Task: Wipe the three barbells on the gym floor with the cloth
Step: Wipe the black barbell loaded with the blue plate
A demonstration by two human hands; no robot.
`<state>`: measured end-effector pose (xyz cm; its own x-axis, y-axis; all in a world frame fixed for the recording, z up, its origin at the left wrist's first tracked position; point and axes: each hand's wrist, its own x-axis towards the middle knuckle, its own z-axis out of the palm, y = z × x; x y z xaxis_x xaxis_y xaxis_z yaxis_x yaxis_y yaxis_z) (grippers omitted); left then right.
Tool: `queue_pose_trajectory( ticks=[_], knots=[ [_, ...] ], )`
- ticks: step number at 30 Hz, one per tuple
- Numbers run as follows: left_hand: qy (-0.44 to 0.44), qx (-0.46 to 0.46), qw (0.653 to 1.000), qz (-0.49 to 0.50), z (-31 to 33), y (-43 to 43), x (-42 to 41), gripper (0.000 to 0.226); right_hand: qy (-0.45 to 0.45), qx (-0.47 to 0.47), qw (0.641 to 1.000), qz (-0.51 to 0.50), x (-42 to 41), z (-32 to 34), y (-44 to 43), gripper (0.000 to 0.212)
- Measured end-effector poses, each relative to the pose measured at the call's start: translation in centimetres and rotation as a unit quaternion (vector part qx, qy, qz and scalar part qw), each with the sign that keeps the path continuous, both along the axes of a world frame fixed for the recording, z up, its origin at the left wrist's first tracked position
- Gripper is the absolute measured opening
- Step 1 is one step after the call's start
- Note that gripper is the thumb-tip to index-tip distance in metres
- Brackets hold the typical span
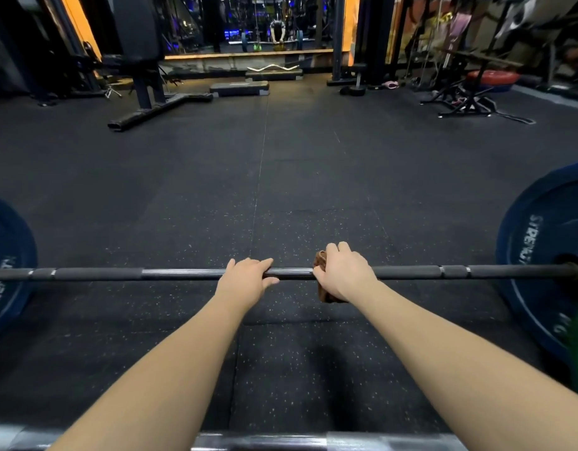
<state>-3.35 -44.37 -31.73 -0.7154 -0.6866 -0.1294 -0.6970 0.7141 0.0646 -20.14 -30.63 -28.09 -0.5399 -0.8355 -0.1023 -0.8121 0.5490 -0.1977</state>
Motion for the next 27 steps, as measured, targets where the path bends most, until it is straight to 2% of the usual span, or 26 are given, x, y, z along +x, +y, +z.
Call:
queue_pose_trajectory(
  ticks=[2, 6, 11, 14, 16, 21, 27],
  knots=[
    [-0.023, 0.023, 0.999, 0.013, 1.0, 0.3, -0.5, 0.052, -0.017, 0.006, 1.000, 0.003, 0.4, 0.4, -0.1, 0.045],
    [-0.064, 0.006, 0.997, 0.036, 1.8, 1.7, -0.7, 0.057, -0.004, 0.003, 0.999, 0.045, 2.1, -0.1, -0.5, 0.050],
    [-0.099, 0.040, 0.994, 0.025, 3.1, 1.6, -0.2, 0.075, -0.065, 0.026, 0.994, 0.079, 2.4, 1.2, -0.1, 0.083],
    [-0.105, 0.050, 0.993, 0.007, 3.4, 1.5, 0.5, 0.082, -0.052, 0.074, 0.987, 0.130, 1.1, 2.0, 0.8, 0.095],
    [-0.114, 0.049, 0.992, 0.001, 3.6, 1.8, 0.7, 0.086, -0.035, 0.084, 0.984, 0.150, 0.3, 2.1, 1.1, 0.091],
    [-0.138, 0.044, 0.989, -0.015, 4.1, 2.0, 0.7, 0.091, 0.003, 0.078, 0.985, 0.155, 0.0, 2.3, 0.0, 0.064],
    [-0.105, 0.076, 0.991, -0.040, 4.3, 0.6, 2.1, 0.091, 0.043, 0.086, 0.985, 0.141, 1.1, 2.3, -0.3, 0.051]
  ],
)
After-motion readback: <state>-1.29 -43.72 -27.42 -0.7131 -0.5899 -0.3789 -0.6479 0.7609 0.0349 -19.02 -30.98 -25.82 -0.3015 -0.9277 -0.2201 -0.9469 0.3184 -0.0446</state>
